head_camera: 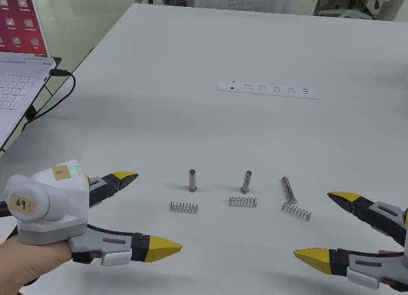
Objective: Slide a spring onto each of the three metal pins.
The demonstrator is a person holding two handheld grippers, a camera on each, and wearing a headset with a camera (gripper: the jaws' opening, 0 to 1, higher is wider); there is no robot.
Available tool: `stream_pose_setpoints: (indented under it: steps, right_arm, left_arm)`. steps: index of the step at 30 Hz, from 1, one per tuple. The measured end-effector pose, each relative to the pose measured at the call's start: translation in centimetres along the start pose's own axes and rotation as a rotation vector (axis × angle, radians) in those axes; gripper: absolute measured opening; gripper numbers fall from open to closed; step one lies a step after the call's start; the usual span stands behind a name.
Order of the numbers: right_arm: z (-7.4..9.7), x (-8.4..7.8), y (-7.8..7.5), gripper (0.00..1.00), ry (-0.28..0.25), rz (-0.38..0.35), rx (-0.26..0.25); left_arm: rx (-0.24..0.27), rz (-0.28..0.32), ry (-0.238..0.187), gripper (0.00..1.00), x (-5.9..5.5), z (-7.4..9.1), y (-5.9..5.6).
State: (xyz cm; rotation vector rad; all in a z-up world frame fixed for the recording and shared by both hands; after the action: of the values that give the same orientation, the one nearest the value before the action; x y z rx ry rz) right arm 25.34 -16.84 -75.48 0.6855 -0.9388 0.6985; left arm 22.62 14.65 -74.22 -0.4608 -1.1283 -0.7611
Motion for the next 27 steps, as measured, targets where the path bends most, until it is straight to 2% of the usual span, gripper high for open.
stream_pose_setpoints:
  steps: [17, 22, 23, 27]
  right_arm:
    - [-0.4, -0.7, 0.9, 0.84, 0.027, -0.001, 0.039]
    - [-0.4, -0.9, 1.0, 0.83, 0.031, -0.011, 0.04]
    - [-0.3, -0.9, 1.0, 0.83, 0.038, -0.009, 0.04]
    - [-0.3, -0.6, 0.8, 0.81, 0.028, -0.012, 0.031]
  left_arm:
    - [-0.013, -0.029, 0.009, 0.98, -0.6, 0.2, -0.1]
    - [-0.033, -0.028, 0.011, 0.98, -0.3, 0.0, -0.2]
    - [-0.031, -0.047, 0.005, 0.98, 0.0, 0.0, -0.2]
    - [-0.025, -0.039, -0.013, 0.98, 0.5, -0.1, 0.0]
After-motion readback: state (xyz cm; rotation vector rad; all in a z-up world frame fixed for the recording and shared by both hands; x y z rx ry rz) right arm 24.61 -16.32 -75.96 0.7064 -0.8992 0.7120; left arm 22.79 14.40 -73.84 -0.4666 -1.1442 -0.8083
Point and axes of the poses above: the centre of the closed fingertips' face, and the gripper's own axes: z roughly backward along the fingers, y roughly to its left, x roughly out of its top, the point moved 6 cm from there along z, roughly backward along the fingers, and after that the axes turned 13 degrees about -z, right-handed, at the moved point
